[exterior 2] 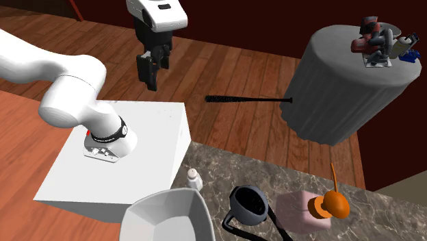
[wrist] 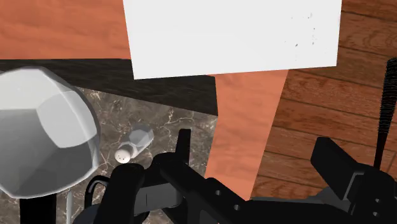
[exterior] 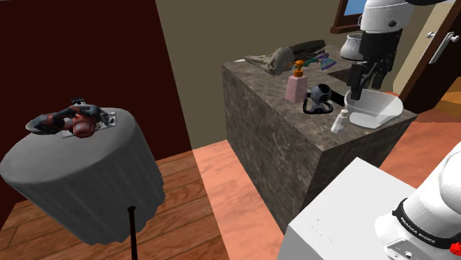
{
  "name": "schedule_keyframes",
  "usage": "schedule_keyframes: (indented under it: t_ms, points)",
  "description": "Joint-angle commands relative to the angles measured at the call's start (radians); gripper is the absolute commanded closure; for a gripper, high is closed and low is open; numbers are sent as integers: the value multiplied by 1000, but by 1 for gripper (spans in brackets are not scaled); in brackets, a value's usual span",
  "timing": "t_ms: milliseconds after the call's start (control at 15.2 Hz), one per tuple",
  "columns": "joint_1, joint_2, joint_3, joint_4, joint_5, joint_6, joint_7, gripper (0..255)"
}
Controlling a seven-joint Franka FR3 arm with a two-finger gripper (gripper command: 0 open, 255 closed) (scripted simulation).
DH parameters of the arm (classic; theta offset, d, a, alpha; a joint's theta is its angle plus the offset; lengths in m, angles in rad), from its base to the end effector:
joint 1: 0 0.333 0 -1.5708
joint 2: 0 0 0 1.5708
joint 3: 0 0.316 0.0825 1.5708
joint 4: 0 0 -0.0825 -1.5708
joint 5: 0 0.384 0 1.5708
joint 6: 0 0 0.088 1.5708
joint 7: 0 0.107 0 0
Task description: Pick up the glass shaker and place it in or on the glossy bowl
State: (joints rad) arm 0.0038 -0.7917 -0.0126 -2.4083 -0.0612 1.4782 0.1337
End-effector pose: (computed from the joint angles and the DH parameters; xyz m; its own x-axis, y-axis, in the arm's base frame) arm 0.2929 -0.0105 0.5606 0.9813 -0.1425 -0.1297 -0.1342 -0.9885 0.0701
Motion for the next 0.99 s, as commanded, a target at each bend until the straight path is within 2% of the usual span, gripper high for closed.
schedule_keyframes:
  t_ms: [0,462,924]
  points:
    - [0,0,0,0,0,0,0,0]
    - [-77,207,-82,5,-48,154,23,0]
    - [-145,437,-166,57,-75,285,43,0]
